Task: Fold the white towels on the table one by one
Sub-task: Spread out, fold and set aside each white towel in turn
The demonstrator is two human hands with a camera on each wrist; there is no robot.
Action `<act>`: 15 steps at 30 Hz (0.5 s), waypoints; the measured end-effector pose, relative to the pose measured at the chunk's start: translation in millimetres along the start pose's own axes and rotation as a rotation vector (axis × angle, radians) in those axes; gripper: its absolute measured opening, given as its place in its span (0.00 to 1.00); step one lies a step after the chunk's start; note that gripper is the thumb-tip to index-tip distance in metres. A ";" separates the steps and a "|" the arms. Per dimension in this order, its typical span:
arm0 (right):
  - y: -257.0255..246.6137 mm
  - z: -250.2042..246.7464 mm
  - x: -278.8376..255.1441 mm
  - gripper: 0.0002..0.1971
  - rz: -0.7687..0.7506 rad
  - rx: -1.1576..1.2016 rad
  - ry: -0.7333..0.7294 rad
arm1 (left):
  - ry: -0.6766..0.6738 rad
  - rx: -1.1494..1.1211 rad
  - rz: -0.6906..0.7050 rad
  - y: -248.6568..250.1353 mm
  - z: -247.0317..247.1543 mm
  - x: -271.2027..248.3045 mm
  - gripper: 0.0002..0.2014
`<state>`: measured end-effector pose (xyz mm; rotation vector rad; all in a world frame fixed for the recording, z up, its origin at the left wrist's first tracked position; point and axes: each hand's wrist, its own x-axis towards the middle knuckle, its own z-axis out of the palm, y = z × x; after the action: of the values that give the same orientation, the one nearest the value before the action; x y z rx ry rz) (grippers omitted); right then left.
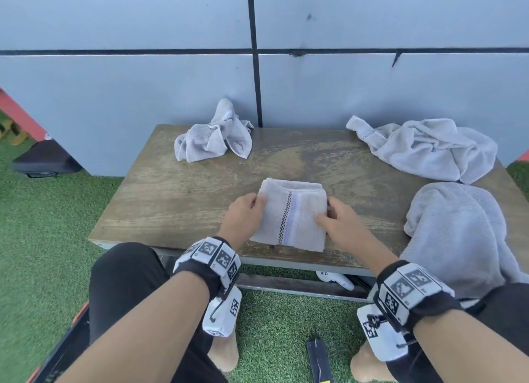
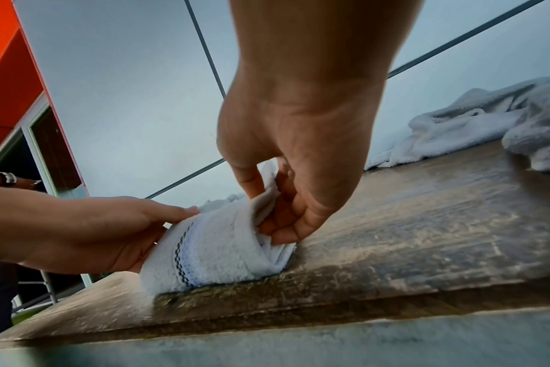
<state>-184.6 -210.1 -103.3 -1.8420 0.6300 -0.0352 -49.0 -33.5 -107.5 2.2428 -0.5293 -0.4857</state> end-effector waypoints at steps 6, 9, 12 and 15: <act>3.0 3.7 29.9 0.05 -0.007 -0.194 0.119 | 0.119 0.060 -0.065 -3.5 16.9 20.6 0.21; 4.0 9.0 40.6 0.09 0.033 -0.274 0.168 | 0.157 0.143 -0.127 -6.1 23.7 25.1 0.20; 5.9 12.1 45.0 0.13 0.057 -0.294 0.210 | 0.171 0.213 -0.155 -4.3 27.7 29.3 0.21; 8.8 13.8 47.9 0.15 0.074 -0.300 0.247 | 0.173 0.269 -0.169 -2.3 30.3 32.7 0.21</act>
<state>-142.7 -220.9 -129.5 -2.1203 0.9155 -0.1264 -36.0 -66.8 -134.3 2.5731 -0.3323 -0.3139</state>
